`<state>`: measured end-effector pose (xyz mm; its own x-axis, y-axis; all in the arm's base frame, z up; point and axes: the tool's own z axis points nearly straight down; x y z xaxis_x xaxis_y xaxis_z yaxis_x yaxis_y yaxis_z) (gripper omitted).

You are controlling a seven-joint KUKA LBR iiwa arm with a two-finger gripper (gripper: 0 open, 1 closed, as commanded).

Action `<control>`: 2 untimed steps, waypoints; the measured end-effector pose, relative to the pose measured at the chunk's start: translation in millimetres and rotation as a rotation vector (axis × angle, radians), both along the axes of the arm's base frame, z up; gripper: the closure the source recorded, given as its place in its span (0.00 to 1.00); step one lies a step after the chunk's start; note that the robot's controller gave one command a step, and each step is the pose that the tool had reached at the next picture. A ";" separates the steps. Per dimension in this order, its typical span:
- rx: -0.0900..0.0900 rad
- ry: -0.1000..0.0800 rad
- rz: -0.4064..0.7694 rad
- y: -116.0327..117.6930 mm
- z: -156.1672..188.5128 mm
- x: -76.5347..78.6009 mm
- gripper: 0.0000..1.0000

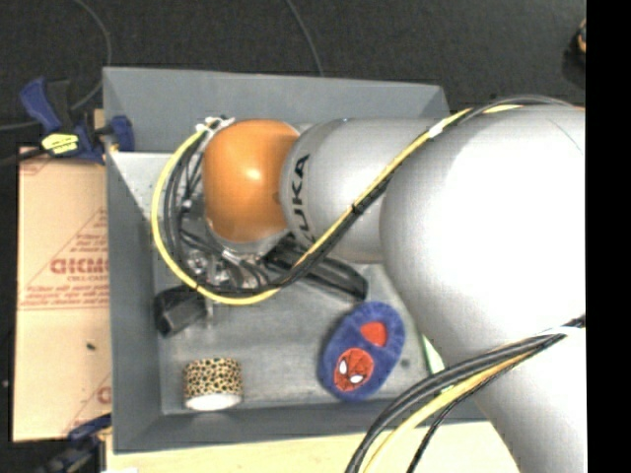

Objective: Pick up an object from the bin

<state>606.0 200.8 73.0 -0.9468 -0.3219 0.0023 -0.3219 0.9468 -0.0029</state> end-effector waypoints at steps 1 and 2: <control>-0.002 0.009 -0.001 -0.6 17.8 -2.7 1.00; -0.001 0.007 -0.001 -0.4 42.7 -1.8 1.00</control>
Offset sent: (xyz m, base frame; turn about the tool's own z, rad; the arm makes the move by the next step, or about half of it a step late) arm 0.0001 0.0000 0.1188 0.0000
